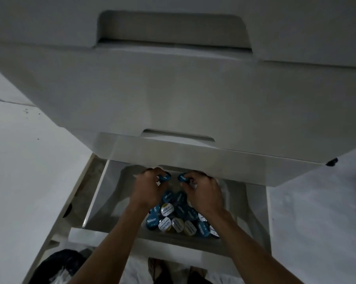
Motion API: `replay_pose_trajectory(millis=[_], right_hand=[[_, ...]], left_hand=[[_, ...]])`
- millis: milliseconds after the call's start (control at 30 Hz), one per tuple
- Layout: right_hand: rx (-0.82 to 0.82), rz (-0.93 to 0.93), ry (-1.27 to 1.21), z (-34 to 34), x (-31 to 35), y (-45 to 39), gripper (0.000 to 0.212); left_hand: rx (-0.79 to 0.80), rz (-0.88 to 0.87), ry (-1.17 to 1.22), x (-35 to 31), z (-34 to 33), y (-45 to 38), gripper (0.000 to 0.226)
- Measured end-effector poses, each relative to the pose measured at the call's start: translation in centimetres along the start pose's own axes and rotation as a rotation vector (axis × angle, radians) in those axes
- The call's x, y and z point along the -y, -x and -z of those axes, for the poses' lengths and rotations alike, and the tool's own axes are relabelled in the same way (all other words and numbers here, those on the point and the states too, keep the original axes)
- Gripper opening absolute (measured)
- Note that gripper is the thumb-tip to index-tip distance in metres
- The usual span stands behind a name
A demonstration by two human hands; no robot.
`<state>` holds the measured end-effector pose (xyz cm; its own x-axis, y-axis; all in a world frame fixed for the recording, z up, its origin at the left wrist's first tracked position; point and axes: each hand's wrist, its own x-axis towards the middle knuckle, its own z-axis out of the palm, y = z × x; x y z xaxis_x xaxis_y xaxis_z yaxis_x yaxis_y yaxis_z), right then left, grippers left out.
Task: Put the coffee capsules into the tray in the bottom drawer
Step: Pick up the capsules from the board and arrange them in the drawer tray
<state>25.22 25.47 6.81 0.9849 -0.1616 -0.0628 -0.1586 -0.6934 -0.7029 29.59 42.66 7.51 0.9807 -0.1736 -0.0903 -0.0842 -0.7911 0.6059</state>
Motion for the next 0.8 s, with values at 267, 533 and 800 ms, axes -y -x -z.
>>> replay_pose_trajectory(millis=[267, 533, 800], right_hand=[[0.112, -0.040, 0.148, -2.4, 0.3, -0.6, 0.022], [0.147, -0.022, 0.176, -3.3, 0.8, -1.0, 0.024], [0.186, -0.050, 0.005, -2.9, 0.9, -0.7, 0.016]], left_hand=[[0.053, -0.054, -0.085, 1.7, -1.1, -0.6, 0.017], [0.117, -0.040, -0.169, 2.3, -1.8, -0.9, 0.021], [0.109, -0.104, -0.145, 2.6, -1.8, -0.6, 0.018]])
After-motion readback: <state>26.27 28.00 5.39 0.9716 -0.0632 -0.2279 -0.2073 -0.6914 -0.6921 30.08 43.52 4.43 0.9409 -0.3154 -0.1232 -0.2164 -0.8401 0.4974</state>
